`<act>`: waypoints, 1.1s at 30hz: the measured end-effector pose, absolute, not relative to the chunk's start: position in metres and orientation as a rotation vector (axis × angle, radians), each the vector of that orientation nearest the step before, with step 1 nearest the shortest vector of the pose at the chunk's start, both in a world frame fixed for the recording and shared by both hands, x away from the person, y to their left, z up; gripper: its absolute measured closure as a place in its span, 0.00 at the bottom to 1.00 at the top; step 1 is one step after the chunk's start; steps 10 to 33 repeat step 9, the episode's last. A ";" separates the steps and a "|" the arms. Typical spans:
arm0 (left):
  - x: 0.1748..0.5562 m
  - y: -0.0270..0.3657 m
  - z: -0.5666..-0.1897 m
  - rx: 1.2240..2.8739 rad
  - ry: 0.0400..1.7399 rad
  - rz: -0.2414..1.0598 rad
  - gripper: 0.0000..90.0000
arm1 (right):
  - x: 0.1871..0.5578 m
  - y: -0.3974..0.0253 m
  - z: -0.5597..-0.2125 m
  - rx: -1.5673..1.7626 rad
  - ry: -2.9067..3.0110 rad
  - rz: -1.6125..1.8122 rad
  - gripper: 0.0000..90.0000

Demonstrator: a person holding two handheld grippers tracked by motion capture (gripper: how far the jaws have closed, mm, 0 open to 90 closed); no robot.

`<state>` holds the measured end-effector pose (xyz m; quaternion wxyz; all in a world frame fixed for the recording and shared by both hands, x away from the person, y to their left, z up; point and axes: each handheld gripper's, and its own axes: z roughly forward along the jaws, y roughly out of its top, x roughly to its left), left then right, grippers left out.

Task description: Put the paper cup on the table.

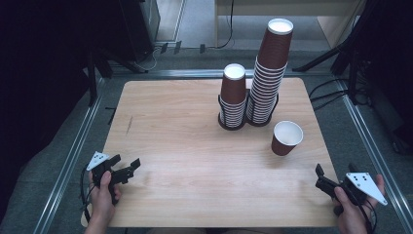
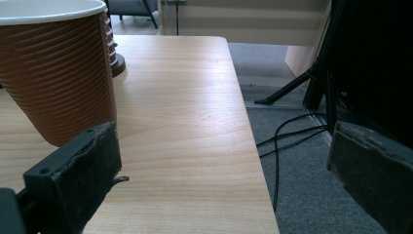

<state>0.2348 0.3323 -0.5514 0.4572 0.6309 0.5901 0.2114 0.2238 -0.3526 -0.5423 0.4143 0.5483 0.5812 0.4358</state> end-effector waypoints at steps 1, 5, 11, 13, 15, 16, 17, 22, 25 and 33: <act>0.235 0.332 -0.551 1.553 1.455 0.521 0.08 | 0.224 -0.353 -0.542 1.378 1.460 1.095 0.00; 0.235 0.332 -0.551 1.555 1.454 0.521 0.08 | 0.223 -0.353 -0.542 1.381 1.455 1.096 0.00; 0.235 0.332 -0.551 1.556 1.455 0.521 0.08 | 0.224 -0.353 -0.541 1.382 1.448 1.103 0.00; 0.235 0.332 -0.551 1.556 1.455 0.521 0.08 | 0.224 -0.353 -0.541 1.382 1.448 1.103 0.00; 0.235 0.332 -0.551 1.556 1.455 0.521 0.08 | 0.224 -0.353 -0.541 1.382 1.448 1.103 0.00; 0.235 0.332 -0.551 1.556 1.455 0.521 0.08 | 0.224 -0.353 -0.541 1.382 1.448 1.103 0.00; 0.235 0.332 -0.551 1.556 1.455 0.521 0.08 | 0.224 -0.353 -0.541 1.382 1.448 1.103 0.00; 0.235 0.332 -0.551 1.556 1.455 0.521 0.08 | 0.224 -0.353 -0.541 1.382 1.448 1.103 0.00; 0.235 0.332 -0.551 1.556 1.455 0.521 0.08 | 0.224 -0.353 -0.541 1.382 1.448 1.103 0.00; 0.235 0.332 -0.551 1.556 1.455 0.521 0.08 | 0.224 -0.353 -0.541 1.382 1.448 1.103 0.00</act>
